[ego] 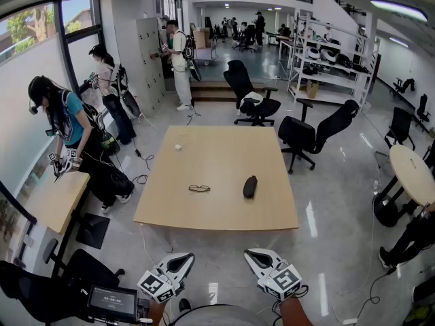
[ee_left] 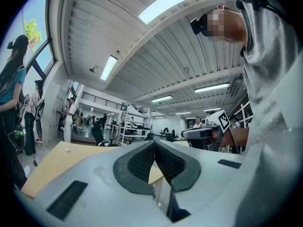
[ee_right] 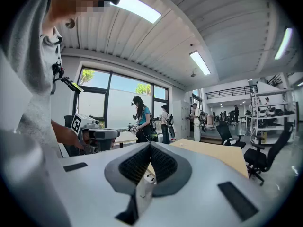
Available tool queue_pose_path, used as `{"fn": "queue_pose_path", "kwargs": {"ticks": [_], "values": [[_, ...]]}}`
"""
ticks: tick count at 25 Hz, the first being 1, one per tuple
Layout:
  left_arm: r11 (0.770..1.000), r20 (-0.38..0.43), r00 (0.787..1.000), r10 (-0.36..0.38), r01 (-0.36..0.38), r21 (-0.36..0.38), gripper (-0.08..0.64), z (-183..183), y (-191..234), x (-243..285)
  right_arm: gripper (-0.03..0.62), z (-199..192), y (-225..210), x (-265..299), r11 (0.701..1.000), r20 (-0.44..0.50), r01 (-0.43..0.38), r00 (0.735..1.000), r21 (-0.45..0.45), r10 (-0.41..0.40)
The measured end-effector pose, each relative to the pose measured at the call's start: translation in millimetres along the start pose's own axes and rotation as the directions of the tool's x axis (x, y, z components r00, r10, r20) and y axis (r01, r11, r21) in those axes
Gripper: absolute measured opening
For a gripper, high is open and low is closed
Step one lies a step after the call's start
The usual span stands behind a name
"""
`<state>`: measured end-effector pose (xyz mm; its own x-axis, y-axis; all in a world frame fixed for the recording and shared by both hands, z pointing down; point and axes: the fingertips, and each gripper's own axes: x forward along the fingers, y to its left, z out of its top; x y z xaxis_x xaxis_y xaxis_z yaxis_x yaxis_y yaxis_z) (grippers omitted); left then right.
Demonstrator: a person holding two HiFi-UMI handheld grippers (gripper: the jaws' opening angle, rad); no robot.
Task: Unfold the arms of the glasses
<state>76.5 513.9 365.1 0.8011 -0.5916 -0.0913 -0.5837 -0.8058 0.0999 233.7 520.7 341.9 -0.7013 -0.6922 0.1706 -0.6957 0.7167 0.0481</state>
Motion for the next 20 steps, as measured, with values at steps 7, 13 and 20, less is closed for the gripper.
{"fn": "queue_pose_path", "kwargs": {"ticks": [7, 13, 20], "values": [[1.0, 0.0, 1.0, 0.003, -0.003, -0.008, 0.006, -2, 0, -3, 0.008, 0, 2, 0, 1.0, -0.007, -0.004, 1.0, 0.006, 0.004], [1.0, -0.004, 1.0, 0.01, -0.01, -0.01, 0.006, -5, 4, -8, 0.008, -1, 3, 6, 1.0, -0.009, -0.007, 1.0, 0.007, 0.007], [1.0, 0.002, 1.0, 0.01, -0.01, -0.006, 0.006, -4, 5, -13, 0.008, 3, 10, 8, 0.999, 0.024, -0.024, 0.999, 0.037, 0.024]]}}
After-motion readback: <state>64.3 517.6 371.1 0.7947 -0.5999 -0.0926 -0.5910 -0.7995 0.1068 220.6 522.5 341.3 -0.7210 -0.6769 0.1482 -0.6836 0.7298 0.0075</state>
